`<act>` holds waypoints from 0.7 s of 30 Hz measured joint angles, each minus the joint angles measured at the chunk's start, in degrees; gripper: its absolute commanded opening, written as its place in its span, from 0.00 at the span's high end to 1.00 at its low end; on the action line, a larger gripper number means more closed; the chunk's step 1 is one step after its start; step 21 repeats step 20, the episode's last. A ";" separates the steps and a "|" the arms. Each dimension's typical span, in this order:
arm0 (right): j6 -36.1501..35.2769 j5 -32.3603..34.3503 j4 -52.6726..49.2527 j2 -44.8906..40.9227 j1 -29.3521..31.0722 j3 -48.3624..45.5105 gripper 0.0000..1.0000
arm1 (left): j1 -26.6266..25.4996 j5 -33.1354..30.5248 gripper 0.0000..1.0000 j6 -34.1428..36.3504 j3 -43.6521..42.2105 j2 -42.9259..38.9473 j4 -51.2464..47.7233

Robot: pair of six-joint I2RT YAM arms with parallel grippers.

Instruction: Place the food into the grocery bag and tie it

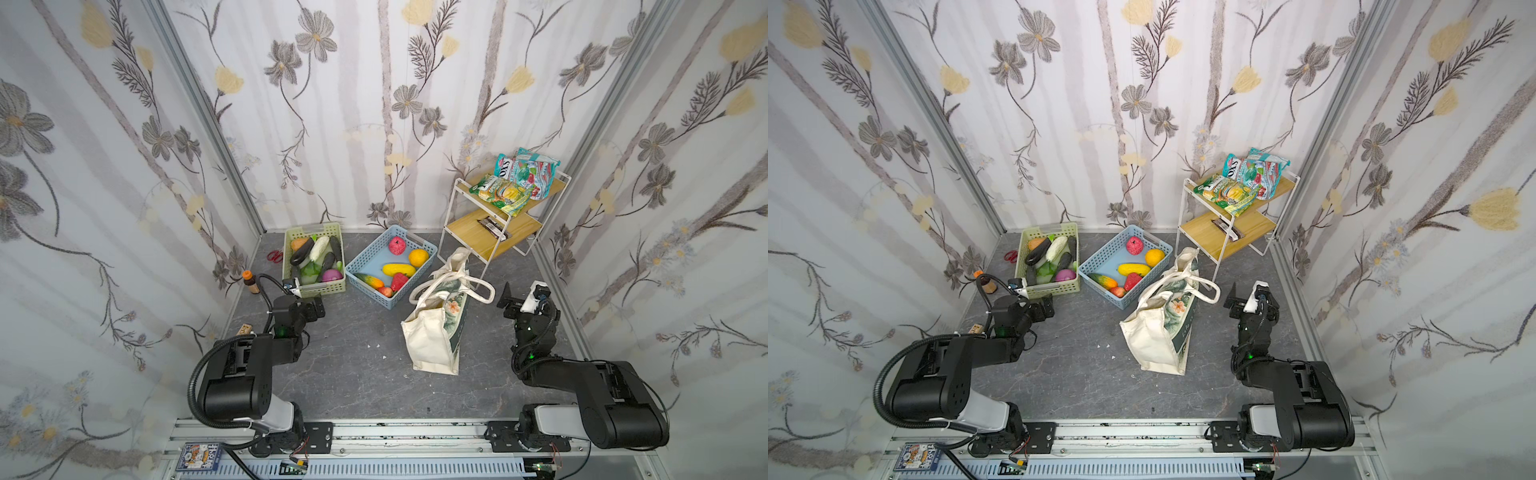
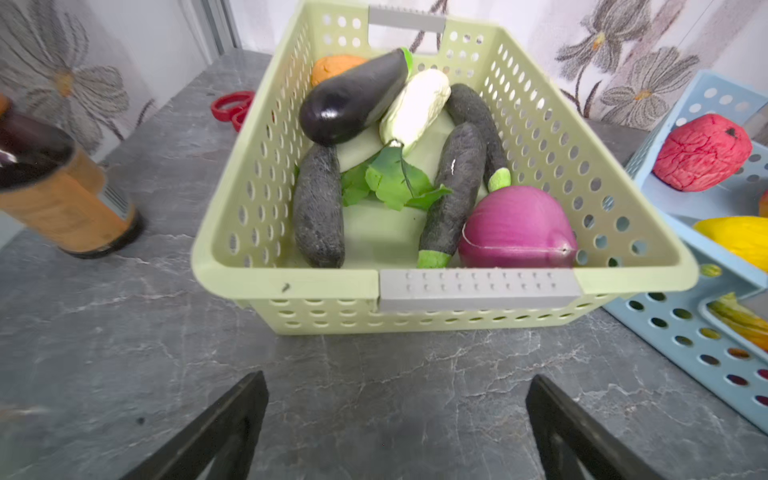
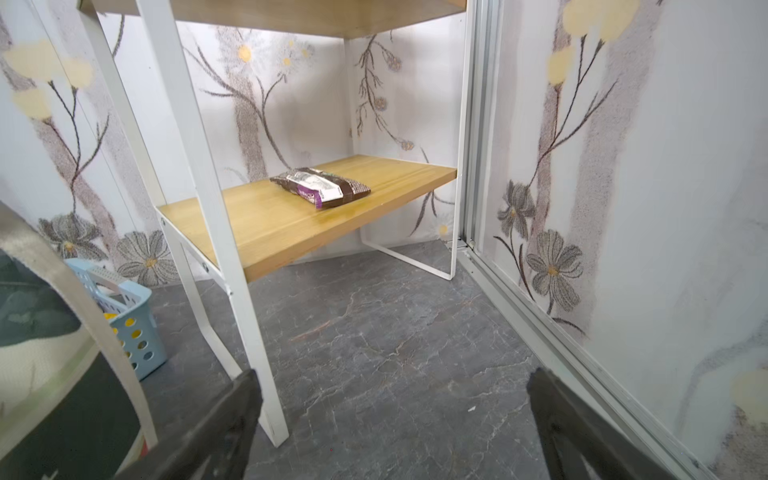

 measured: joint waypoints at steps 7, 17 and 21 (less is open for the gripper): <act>-0.11 0.98 1.31 0.20 0.09 0.07 0.00 | -2.38 -1.14 0.00 0.72 0.76 0.87 3.08; -0.11 1.38 1.22 0.35 0.09 0.26 0.00 | -2.91 -2.95 0.00 1.73 0.94 0.96 3.15; -0.11 1.38 1.14 0.37 0.09 0.35 0.00 | -2.99 -2.99 0.00 1.77 0.98 0.96 3.15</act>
